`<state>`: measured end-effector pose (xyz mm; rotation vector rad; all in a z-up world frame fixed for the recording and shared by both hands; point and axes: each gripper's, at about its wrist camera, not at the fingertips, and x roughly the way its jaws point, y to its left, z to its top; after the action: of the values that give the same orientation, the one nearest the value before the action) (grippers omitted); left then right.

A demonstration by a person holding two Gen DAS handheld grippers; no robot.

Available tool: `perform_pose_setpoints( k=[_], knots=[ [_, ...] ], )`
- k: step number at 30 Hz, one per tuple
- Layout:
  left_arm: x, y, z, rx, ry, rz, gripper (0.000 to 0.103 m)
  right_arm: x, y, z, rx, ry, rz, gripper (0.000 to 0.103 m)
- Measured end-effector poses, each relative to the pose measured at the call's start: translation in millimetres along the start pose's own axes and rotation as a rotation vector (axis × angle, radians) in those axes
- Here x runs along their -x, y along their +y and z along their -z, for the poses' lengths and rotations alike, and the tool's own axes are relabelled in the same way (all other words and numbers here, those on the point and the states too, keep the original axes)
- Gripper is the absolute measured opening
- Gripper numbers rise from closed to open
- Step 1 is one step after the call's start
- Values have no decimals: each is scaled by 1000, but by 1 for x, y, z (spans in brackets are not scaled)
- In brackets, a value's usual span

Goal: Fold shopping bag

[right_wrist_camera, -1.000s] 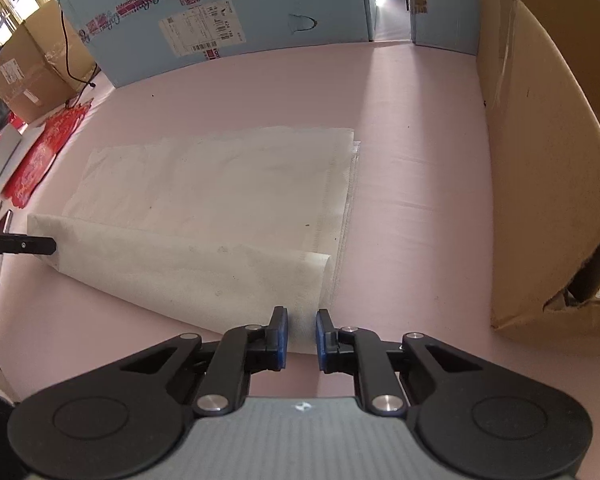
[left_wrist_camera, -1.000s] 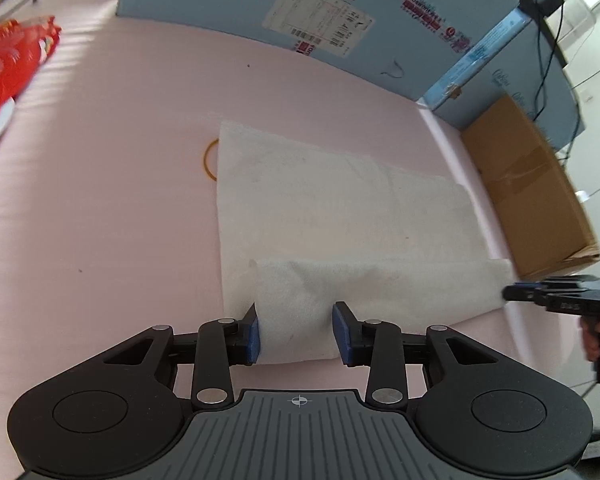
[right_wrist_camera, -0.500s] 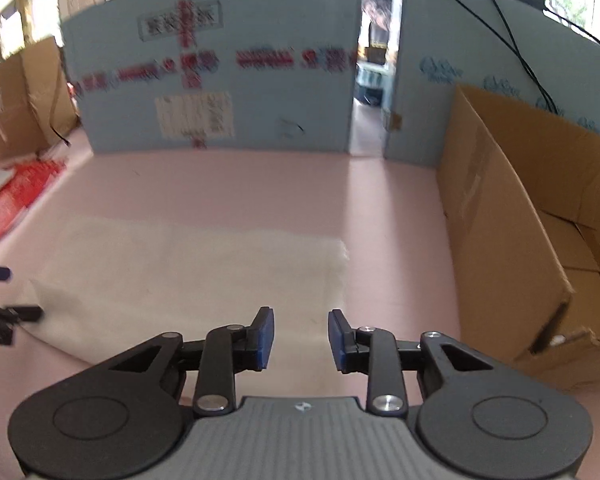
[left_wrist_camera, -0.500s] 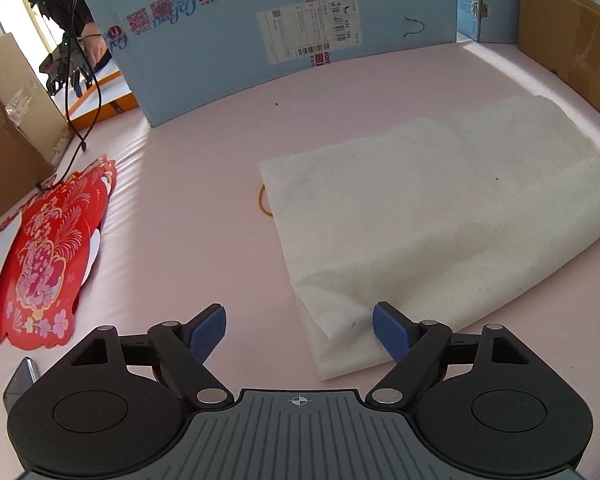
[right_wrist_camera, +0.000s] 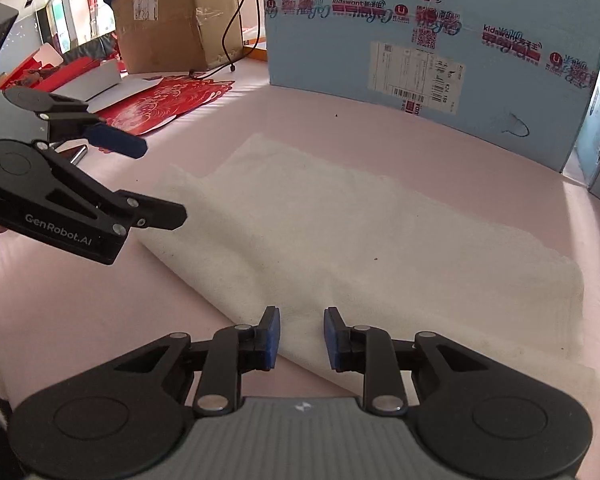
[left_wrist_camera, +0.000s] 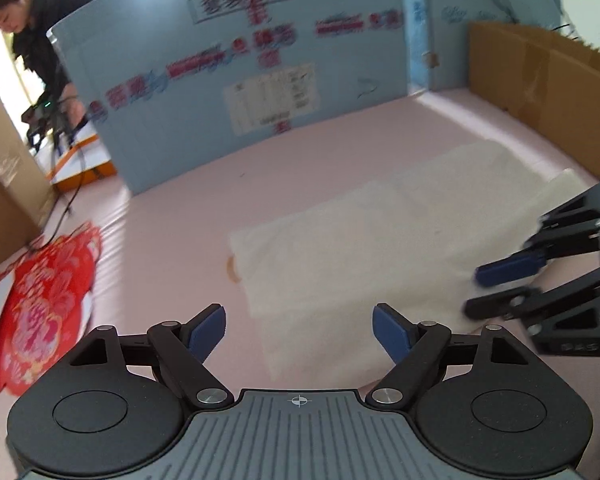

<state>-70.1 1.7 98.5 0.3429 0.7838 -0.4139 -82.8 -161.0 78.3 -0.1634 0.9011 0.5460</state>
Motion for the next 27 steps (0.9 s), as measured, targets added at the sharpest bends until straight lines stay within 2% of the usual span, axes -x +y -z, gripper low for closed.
perform_pose_setpoints(
  k=[1, 2, 3, 4, 7, 9, 12, 15, 17, 18, 21, 24, 27],
  knots=[
    [-5, -5, 0, -24, 12, 16, 75, 0, -2, 1, -16, -7, -6, 27],
    [-13, -12, 1, -53, 34, 32, 66, 0, -4, 2, -31, -13, -13, 27],
    [-21, -18, 3, -83, 57, 49, 61, 0, -5, 3, -39, -17, -18, 27],
    [-28, -19, 4, -79, 76, 65, 60, 1, -7, 3, -41, -19, -23, 27],
    [-41, -7, 9, 21, 118, 106, 63, 5, -14, 5, -57, -23, -26, 28],
    [-44, 0, 10, 61, 126, 121, 72, 12, -31, 9, -116, -22, 6, 34],
    [-45, 2, 12, 66, 119, 128, 74, 26, -70, 26, -257, -38, 71, 36],
    [-47, 2, 13, 69, 115, 126, 76, 45, -106, 45, -344, -33, 182, 35],
    [-47, 4, 12, 69, 116, 132, 77, 55, -121, 56, -349, -4, 281, 37],
    [-47, 5, 12, 67, 117, 135, 77, 61, -125, 60, -352, -4, 315, 45],
    [-50, 9, 6, 50, 154, 165, 78, 82, -128, 67, -366, -46, 373, 46],
    [-55, 11, -1, 25, 190, 185, 79, 101, -127, 73, -362, -87, 425, 57],
    [-54, 6, -1, 6, 188, 164, 81, 102, -100, 71, -165, -91, 453, 71]
  ],
)
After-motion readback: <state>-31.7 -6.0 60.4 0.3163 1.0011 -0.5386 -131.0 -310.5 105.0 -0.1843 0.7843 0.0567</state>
